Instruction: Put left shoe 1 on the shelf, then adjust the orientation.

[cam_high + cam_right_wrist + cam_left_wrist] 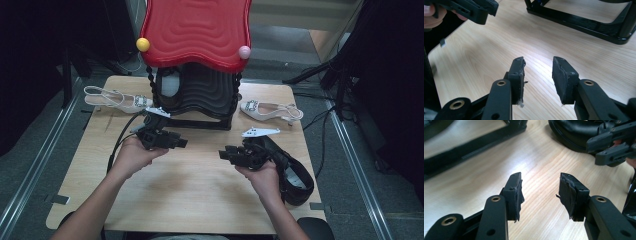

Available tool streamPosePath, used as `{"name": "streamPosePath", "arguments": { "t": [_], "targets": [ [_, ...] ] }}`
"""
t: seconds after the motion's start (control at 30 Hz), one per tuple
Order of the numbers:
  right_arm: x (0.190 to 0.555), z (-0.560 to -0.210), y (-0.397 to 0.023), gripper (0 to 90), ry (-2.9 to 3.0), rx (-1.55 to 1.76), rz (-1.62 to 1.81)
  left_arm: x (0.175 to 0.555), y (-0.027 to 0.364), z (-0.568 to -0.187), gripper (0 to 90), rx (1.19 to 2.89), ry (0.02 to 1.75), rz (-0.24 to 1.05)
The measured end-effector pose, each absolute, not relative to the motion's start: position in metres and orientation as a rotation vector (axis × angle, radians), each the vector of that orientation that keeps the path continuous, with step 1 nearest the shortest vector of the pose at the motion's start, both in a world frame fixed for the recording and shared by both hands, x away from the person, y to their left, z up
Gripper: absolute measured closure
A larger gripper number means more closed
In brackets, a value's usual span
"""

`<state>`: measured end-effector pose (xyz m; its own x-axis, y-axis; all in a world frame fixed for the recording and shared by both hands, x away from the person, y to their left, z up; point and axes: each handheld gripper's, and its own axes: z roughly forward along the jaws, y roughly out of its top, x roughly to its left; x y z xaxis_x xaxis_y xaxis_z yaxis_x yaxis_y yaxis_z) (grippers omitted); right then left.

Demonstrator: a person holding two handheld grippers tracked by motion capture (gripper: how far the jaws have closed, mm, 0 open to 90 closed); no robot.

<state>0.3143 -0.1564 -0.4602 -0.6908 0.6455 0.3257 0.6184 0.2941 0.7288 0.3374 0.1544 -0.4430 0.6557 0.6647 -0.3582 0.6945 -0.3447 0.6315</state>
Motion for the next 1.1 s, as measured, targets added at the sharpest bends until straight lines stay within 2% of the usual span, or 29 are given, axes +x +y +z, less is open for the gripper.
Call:
{"name": "streamPosePath", "arguments": {
  "t": [0.33,0.43,0.73,1.1],
  "targets": [
    [0.303,-0.462,-0.184,65.1,2.481,1.319,1.389,0.327,0.153,-0.465,53.2,2.049,1.066,-0.083],
    [0.300,-0.463,-0.194,62.1,2.484,1.372,1.344,0.324,0.151,-0.467,52.2,2.072,1.047,-0.071],
    [0.298,-0.461,-0.219,67.8,2.454,1.485,1.308,0.325,0.150,-0.471,51.4,2.075,1.042,-0.078],
    [0.288,-0.454,-0.244,67.1,2.409,1.518,1.246,0.330,0.138,-0.473,50.0,2.086,1.009,-0.104]
  ]
}}
